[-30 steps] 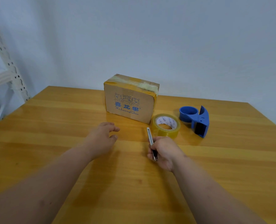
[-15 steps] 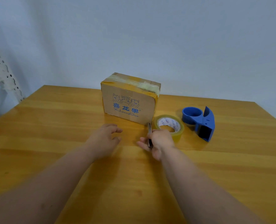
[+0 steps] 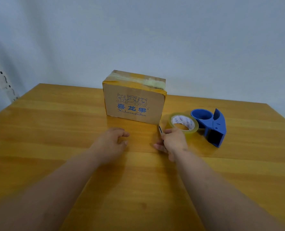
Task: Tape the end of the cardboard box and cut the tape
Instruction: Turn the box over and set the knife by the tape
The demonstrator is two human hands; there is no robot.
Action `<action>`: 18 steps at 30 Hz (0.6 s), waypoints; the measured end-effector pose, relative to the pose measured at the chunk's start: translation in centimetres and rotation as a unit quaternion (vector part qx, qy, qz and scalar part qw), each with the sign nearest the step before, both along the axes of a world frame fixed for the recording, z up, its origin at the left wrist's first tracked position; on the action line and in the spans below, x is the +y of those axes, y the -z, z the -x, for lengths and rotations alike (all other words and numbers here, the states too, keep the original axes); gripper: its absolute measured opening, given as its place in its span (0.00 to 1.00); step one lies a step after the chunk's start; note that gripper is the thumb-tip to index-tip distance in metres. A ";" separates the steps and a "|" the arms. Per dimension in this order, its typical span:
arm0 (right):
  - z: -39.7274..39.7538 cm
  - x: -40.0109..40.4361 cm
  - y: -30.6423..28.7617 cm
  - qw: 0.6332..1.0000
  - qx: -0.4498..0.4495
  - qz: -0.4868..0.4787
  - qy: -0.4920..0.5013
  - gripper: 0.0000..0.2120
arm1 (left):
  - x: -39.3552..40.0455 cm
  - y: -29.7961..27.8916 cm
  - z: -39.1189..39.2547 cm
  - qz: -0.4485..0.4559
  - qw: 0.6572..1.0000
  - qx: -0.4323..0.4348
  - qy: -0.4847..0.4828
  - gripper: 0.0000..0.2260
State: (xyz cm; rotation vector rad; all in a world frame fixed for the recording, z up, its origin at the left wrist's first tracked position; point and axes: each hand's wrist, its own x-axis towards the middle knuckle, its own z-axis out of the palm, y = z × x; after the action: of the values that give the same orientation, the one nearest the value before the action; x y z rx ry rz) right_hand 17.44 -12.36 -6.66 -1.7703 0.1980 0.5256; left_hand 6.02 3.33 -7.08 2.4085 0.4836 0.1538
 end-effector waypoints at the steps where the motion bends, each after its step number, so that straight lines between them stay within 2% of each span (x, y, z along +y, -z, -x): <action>1: 0.2 0.0 0.1 0.999 -0.018 0.022 -0.019 0.11 | -0.1 0.0 0.1 -0.001 1.000 0.001 -0.001 0.14; 3: 0.7 -0.1 0.3 0.992 -0.064 0.087 -0.065 0.08 | -0.2 -0.2 0.2 -0.012 1.000 0.003 -0.001 0.14; 7: 1.7 -0.1 -0.4 0.946 -0.138 0.249 -0.156 0.12 | -0.6 -0.8 0.7 -0.028 1.000 0.000 -0.001 0.14; 10: 3.1 0.2 -1.7 0.894 -0.178 0.344 -0.225 0.14 | -0.8 -1.1 1.2 -0.037 0.999 -0.012 0.001 0.14; 11: 3.6 0.2 -2.1 0.867 -0.208 0.379 -0.247 0.14 | -0.9 -1.3 1.5 -0.038 0.999 -0.010 0.000 0.14; 13: 3.8 0.5 -2.4 0.841 -0.217 0.414 -0.272 0.15 | -0.8 -1.4 1.8 -0.042 0.999 -0.009 -0.003 0.14; 18: 4.4 0.2 -1.5 0.823 -0.236 0.433 -0.283 0.15 | -0.8 -2.0 2.4 -0.057 0.998 -0.008 -0.004 0.15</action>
State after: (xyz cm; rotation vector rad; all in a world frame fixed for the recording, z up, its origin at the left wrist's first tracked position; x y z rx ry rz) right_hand 13.08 -12.12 -5.14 -2.8221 -0.5523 0.4054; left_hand 3.58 2.53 -5.05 2.5152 0.4898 0.2094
